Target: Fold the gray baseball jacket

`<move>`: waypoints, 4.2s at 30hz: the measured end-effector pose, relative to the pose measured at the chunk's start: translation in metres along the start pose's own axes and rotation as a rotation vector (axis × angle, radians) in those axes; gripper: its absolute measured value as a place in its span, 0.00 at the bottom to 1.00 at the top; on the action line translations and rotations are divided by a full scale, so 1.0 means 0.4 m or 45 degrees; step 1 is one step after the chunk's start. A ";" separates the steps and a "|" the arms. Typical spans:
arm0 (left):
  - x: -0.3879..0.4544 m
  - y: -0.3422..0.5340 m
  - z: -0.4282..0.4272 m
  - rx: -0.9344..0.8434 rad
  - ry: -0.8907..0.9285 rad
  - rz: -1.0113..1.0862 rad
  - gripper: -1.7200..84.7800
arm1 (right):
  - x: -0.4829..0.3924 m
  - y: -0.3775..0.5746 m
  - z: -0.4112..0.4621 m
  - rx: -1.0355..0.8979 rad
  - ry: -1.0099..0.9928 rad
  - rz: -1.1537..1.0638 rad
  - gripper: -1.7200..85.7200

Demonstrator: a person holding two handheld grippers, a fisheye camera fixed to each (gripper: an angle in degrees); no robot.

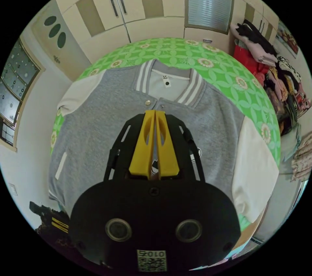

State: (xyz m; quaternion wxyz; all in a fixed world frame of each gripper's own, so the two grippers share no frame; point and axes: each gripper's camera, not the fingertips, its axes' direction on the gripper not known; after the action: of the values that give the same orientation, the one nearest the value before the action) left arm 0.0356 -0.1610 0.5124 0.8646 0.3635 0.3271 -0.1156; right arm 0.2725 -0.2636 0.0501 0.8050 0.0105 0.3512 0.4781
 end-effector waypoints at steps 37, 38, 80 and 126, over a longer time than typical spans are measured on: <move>0.178 -0.116 0.026 0.176 0.096 0.081 0.02 | -0.128 -0.009 0.030 -0.336 -0.261 -0.090 0.18; 0.186 -0.124 0.025 0.188 0.107 0.105 0.02 | -0.153 -0.025 0.032 -0.353 -0.235 -0.089 0.19; 0.143 -0.133 -0.127 0.363 0.343 0.260 0.02 | -0.643 -0.309 -0.055 -0.312 0.408 -0.154 0.06; -0.016 0.099 -0.255 0.334 0.112 0.038 0.02 | -0.012 0.176 -0.278 -0.154 -0.629 0.109 0.05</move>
State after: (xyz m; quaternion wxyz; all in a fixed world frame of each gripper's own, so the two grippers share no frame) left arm -0.0010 -0.0613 0.4853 0.7960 0.4831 0.3413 -0.1284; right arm 0.1535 -0.2645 -0.0062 0.8446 0.0937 0.1138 0.5147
